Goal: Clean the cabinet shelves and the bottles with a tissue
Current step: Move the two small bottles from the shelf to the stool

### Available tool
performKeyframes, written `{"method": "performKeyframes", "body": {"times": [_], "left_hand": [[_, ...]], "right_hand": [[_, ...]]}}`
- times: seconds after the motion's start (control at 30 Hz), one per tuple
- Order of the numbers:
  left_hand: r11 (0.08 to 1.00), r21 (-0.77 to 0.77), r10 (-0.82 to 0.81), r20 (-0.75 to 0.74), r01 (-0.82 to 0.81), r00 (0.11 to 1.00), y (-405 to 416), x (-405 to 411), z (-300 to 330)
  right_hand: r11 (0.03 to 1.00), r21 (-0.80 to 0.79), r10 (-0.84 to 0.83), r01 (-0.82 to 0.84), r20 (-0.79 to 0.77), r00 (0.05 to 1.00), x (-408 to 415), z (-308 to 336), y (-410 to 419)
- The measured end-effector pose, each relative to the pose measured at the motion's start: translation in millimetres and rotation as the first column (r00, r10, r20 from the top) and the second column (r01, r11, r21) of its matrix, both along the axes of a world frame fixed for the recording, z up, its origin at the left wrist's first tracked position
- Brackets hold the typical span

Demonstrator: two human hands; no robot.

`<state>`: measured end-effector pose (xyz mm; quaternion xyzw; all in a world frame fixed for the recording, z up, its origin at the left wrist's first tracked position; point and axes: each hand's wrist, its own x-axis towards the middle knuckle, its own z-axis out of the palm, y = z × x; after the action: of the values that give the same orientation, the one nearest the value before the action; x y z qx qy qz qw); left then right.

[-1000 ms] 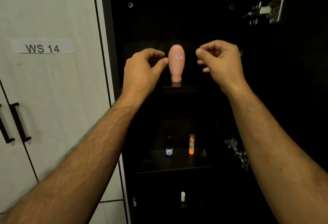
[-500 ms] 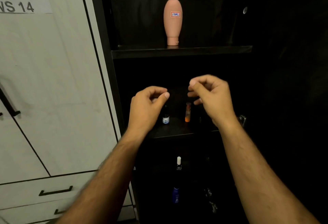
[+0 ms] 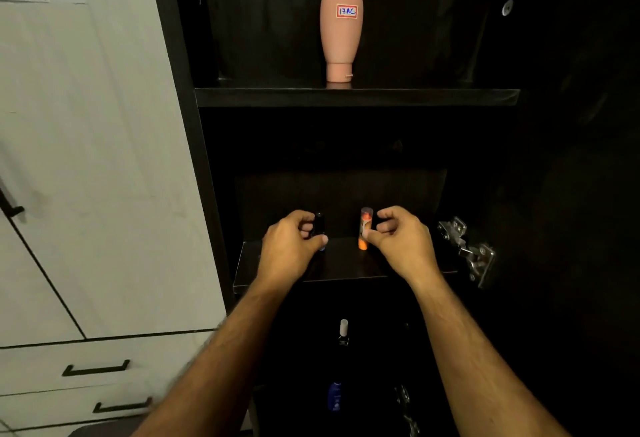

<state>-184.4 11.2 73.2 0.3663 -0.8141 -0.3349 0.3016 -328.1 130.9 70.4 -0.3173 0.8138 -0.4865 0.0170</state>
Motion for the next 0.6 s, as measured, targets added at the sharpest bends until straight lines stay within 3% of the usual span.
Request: {"method": "performKeyframes", "body": {"times": [0.37,0.5,0.6], "left_hand": [[0.996,-0.084,0.025,0.078,-0.018,0.997,6.9,-4.1,3.1],[0.996,-0.089,0.027,0.038,-0.023,0.999,12.8,4.0,3.9],[0.997,-0.076,0.008,-0.071,-0.013,0.997,20.5,18.5,7.0]], "right_hand": [[0.995,0.021,0.098,-0.098,-0.002,0.995,2.6,-3.8,-8.4],[0.991,-0.037,0.126,-0.126,0.003,0.992,9.8,-2.2,-7.7],[0.967,-0.174,0.208,-0.189,0.098,0.973,20.4,2.9,-2.7]]}}
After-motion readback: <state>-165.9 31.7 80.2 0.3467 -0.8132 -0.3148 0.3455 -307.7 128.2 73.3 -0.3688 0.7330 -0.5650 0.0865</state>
